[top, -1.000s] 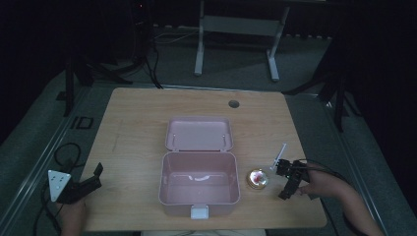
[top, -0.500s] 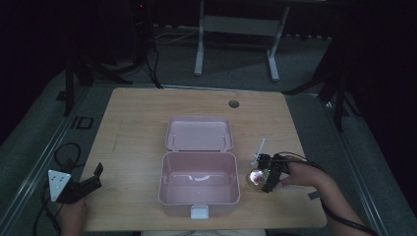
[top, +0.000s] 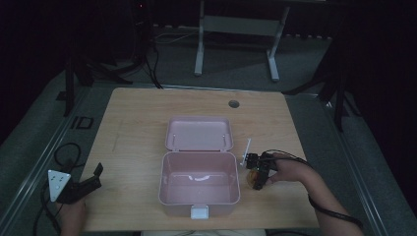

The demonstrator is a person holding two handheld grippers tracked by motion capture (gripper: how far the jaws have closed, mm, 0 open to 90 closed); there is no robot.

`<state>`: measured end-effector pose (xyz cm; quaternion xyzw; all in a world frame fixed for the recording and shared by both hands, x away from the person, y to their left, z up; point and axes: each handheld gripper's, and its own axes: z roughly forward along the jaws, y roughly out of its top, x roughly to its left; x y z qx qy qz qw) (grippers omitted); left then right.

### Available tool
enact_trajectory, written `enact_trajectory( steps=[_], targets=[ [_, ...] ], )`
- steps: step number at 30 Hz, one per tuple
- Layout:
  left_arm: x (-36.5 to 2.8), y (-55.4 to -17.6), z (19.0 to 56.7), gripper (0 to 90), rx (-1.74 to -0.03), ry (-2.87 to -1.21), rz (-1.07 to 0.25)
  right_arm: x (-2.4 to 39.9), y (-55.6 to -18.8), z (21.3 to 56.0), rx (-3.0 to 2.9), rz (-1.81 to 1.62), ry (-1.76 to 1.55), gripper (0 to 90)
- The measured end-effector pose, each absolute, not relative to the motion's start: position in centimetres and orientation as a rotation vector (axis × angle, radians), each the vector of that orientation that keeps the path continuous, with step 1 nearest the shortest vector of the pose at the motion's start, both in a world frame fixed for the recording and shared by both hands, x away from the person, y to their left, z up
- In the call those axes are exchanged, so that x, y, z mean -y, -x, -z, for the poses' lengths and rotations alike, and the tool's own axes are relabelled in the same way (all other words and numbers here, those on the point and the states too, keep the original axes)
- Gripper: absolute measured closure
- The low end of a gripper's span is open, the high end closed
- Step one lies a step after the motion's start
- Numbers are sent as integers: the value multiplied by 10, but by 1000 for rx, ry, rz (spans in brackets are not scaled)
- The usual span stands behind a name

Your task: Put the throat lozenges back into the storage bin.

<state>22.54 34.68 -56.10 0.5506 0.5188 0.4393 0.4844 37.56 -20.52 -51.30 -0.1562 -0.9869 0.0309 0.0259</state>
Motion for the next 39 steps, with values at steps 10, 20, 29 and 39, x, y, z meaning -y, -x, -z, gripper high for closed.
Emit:
enact_trajectory(
  steps=[10, 20, 29, 39],
  targets=[
    [-347, -225, 561, 4, -1265, -1340, -1070, 203, -370, 498, 3023, -122, 429, 196],
    [-347, -225, 561, 4, -1266, -1339, -1070, 204, -361, 461, 2999, -173, 438, 199],
    [-347, -225, 561, 4, -1268, -1338, -1072, 200, -356, 407, 3052, -140, 441, 199],
    [-347, -225, 561, 4, -1269, -1333, -1071, 192, -352, 360, 3102, -91, 420, 199]
  ],
)
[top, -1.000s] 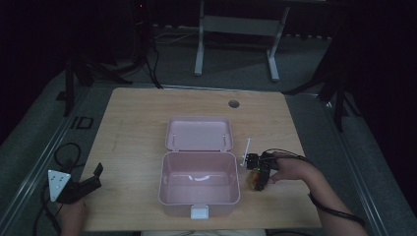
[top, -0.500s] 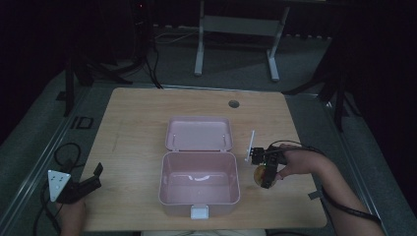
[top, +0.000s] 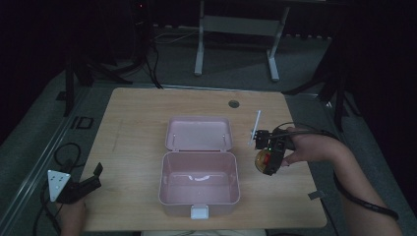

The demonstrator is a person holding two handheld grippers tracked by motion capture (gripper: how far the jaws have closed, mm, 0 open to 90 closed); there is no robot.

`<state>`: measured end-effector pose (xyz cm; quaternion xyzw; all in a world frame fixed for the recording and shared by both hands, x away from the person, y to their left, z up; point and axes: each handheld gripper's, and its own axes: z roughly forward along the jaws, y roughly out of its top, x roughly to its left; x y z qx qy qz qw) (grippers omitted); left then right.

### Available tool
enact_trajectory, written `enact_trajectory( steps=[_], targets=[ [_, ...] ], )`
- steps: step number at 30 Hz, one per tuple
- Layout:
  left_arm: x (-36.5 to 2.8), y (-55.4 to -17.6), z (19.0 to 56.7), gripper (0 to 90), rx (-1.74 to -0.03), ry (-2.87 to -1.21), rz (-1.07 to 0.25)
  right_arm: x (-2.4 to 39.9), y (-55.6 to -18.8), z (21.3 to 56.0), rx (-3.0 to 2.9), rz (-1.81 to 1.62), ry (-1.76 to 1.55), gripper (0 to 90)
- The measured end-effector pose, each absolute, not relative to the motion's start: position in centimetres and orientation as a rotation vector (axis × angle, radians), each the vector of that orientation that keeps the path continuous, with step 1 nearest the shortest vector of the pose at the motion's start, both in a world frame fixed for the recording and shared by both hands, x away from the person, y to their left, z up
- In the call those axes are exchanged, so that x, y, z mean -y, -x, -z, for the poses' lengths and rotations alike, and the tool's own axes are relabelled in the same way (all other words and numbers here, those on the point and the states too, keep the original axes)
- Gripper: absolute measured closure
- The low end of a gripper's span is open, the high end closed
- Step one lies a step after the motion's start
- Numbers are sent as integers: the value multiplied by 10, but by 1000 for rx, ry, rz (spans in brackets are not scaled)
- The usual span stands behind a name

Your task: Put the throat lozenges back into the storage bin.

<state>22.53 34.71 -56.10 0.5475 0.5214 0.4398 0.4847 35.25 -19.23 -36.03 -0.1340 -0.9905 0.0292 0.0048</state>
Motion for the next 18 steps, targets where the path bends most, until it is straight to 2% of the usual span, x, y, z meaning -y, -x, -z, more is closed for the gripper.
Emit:
enact_trajectory(
  steps=[9, 18],
  targets=[
    [-346, -226, 561, 4, -1270, -1338, -1077, 170, -347, 358, 3090, -21, 346, 200],
    [-347, -225, 561, 4, -1272, -1337, -1071, 126, -341, 356, 3093, 4, 202, 200]
  ],
)
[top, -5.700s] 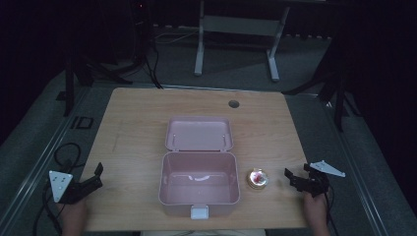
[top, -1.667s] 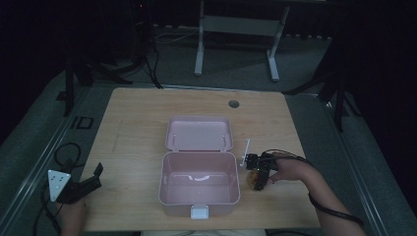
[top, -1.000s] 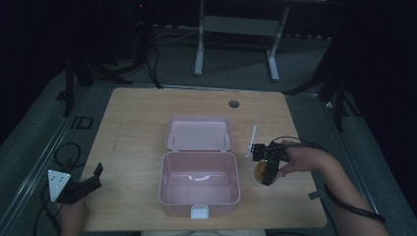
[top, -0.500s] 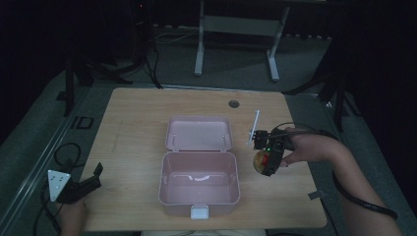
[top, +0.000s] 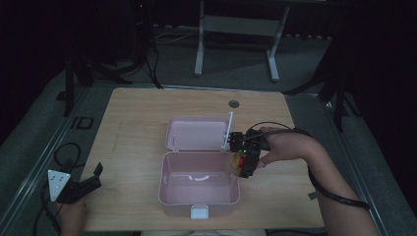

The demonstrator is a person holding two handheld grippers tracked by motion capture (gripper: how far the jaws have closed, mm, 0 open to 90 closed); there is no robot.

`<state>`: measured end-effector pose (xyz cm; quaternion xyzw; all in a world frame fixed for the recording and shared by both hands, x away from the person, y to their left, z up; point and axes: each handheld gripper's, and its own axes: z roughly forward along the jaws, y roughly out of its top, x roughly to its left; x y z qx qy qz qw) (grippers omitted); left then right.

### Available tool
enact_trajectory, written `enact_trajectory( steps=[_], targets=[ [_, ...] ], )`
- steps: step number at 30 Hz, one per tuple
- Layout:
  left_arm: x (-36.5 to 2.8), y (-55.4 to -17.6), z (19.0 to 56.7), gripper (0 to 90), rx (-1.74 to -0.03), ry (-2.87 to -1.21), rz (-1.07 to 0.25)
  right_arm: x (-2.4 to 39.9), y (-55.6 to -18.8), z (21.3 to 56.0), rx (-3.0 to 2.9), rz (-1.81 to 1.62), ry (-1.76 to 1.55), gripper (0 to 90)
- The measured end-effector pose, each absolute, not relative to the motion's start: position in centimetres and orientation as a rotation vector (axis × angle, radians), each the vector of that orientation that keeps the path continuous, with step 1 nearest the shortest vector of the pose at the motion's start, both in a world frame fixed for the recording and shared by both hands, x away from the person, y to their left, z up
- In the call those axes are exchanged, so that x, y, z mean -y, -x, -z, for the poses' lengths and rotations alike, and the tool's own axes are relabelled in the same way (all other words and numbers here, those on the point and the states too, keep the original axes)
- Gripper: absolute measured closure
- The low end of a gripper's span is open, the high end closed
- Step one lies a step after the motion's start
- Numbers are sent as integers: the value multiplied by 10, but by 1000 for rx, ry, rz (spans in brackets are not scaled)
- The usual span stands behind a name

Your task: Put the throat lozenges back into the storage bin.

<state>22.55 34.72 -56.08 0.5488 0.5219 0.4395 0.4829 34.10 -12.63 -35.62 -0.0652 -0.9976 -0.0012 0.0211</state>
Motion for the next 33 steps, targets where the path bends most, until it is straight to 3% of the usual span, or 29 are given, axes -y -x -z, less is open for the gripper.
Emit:
enact_trajectory(
  steps=[14, 33],
  targets=[
    [-347, -226, 561, 4, -1267, -1340, -1068, 78, -330, 367, 3074, 6, 50, 200],
    [-347, -226, 561, 4, -1266, -1343, -1068, 63, -325, 443, 3015, -61, -25, 200]
  ],
)
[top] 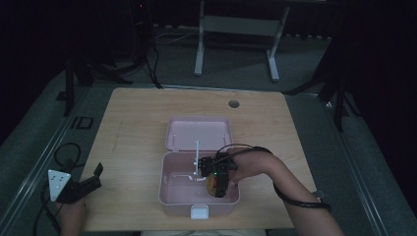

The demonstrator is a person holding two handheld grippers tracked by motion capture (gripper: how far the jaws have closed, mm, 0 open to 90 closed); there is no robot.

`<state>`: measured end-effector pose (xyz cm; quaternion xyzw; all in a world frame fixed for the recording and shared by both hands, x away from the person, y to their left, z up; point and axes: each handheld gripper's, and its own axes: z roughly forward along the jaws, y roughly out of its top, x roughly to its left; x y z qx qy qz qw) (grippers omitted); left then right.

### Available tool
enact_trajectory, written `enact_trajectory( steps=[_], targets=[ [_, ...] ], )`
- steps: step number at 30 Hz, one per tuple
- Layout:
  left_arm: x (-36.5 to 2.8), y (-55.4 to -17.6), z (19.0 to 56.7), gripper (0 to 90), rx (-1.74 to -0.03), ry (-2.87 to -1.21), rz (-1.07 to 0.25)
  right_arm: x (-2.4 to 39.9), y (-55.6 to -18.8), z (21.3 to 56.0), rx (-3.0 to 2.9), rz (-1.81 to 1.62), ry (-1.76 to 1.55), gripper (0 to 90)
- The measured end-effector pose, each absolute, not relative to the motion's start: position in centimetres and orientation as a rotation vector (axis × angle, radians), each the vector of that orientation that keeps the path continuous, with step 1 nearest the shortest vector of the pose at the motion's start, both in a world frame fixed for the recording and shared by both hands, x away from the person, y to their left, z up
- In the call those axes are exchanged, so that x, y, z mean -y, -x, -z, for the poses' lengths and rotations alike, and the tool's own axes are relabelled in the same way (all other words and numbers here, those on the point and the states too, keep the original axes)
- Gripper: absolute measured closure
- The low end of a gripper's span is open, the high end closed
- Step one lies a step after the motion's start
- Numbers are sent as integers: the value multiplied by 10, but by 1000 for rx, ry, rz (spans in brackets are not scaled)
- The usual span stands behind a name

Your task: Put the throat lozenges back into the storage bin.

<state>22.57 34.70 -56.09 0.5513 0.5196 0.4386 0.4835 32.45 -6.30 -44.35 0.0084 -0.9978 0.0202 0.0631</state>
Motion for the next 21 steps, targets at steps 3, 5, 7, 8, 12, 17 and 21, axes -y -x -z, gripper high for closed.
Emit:
enact_trajectory(
  steps=[3, 5, 7, 8, 12, 17, 21],
  targets=[
    [-347, -225, 561, 4, -1265, -1340, -1067, 61, -323, 454, 3009, -71, -46, 200],
    [-347, -226, 561, 4, -1266, -1339, -1066, 60, -322, 461, 3010, -80, -59, 200],
    [-347, -226, 561, 4, -1265, -1341, -1066, 60, -322, 468, 2998, -116, -60, 200],
    [-347, -226, 561, 4, -1266, -1343, -1066, 59, -322, 472, 3002, -133, -71, 200],
    [-347, -226, 561, 4, -1265, -1341, -1066, 59, -321, 475, 3016, -149, -72, 200],
    [-347, -226, 561, 4, -1265, -1341, -1063, 63, -320, 476, 3022, -119, -68, 200],
    [-347, -226, 561, 4, -1264, -1341, -1066, 62, -320, 483, 3021, -144, -74, 200]
  ],
)
